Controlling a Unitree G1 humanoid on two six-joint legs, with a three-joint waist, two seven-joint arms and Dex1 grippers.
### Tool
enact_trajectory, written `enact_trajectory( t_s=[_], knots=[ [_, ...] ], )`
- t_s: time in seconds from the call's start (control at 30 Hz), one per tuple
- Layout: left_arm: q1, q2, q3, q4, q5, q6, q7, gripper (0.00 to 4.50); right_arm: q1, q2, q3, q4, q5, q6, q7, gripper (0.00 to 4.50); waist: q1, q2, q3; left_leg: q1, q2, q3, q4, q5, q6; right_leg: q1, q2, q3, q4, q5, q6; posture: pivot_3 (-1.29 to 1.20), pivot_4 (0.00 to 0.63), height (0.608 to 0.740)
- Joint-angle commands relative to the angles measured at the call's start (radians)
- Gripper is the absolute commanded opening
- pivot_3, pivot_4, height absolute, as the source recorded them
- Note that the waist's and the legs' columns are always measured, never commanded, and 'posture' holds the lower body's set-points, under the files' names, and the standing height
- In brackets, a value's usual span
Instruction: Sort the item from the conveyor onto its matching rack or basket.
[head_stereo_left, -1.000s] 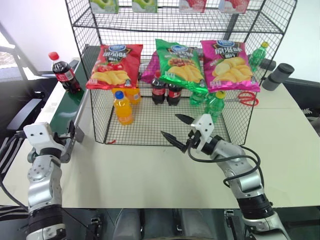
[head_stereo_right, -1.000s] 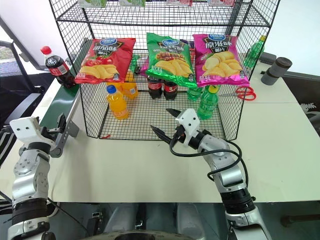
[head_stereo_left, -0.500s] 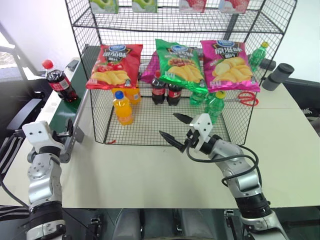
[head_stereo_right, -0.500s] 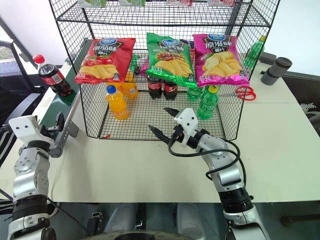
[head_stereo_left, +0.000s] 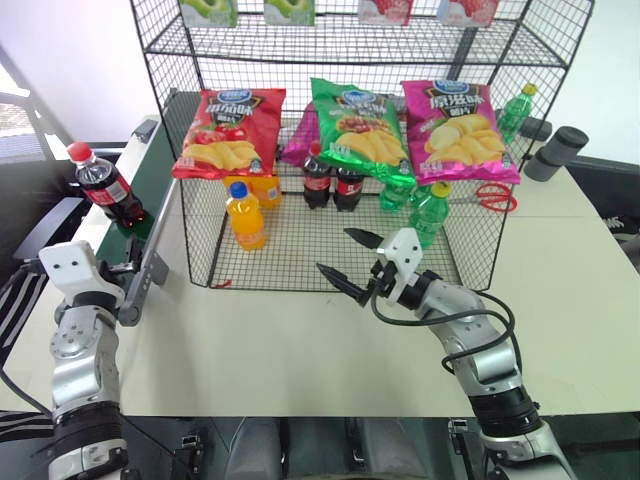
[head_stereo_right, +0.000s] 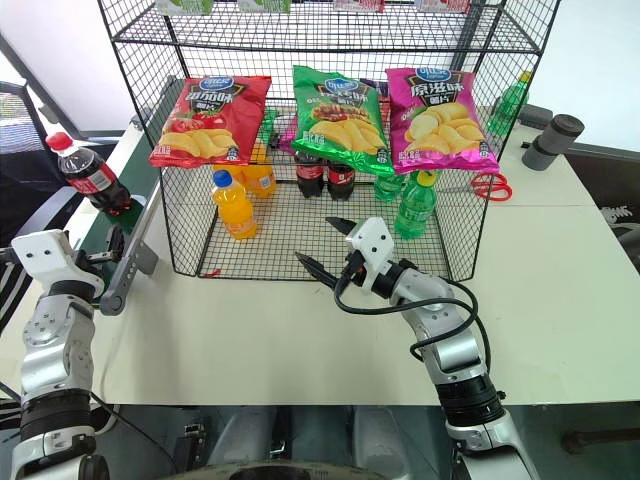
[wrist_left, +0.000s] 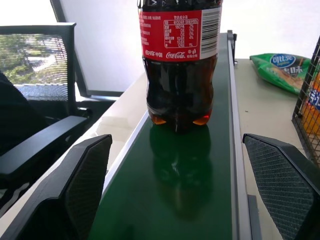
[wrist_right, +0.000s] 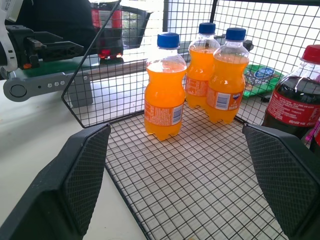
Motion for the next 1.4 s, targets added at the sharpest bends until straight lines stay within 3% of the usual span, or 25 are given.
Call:
enact_trajectory(
  t_s=[0.03,0.73,0.8,0.9,1.23,1.4],
  knots=[
    [-0.012,0.019,0.030,-0.011,-0.007,-0.016,0.007,4.50,-0.009,0.005,0.000,-0.018,0.003,-0.023,-0.001,4.40,0.000,0.000,0.000,0.000,0.000,0.000,0.000,0.000,0.000,0.000,0.000,0.000,0.000,0.000,0.000,0.00,0.150,0.740],
    [-0.023,0.033,0.045,0.020,0.006,-0.031,0.037,4.50,-0.004,-0.001,0.002,-0.023,0.005,-0.020,0.007,4.40,-0.001,0.000,0.000,0.000,0.000,0.000,0.000,0.000,0.000,0.000,0.000,0.000,0.000,0.000,0.000,0.00,0.150,0.740],
    [-0.021,0.033,0.046,0.019,0.007,-0.032,0.041,3.95,-0.004,-0.001,0.002,-0.022,0.005,-0.020,0.008,4.50,0.000,0.000,0.000,0.000,0.000,0.000,0.000,0.000,0.000,0.000,-0.001,0.000,0.000,0.000,0.000,0.00,0.150,0.740],
    [-0.018,0.034,0.045,0.017,0.006,-0.032,0.042,2.74,-0.004,-0.001,0.002,-0.023,0.005,-0.019,0.008,4.50,0.000,0.000,0.000,0.000,0.000,0.000,0.000,0.000,0.000,0.000,-0.001,0.000,0.000,0.000,0.000,0.00,0.150,0.740],
    [0.012,0.091,0.088,-0.120,-0.078,-0.018,-0.060,2.71,-0.018,-0.010,-0.010,-0.039,0.030,0.005,0.021,4.50,-0.001,-0.002,0.001,-0.001,0.000,0.000,0.000,0.000,0.000,-0.001,-0.001,0.000,0.000,0.000,0.000,0.00,0.150,0.740],
    [0.026,0.186,0.108,-0.305,-0.251,0.096,-0.223,2.71,-0.036,-0.039,-0.024,-0.087,0.143,0.114,0.100,4.50,-0.001,-0.007,0.001,-0.002,0.001,-0.001,0.000,0.000,0.000,-0.002,-0.001,-0.001,-0.001,0.000,0.000,0.00,0.150,0.740]
  ],
)
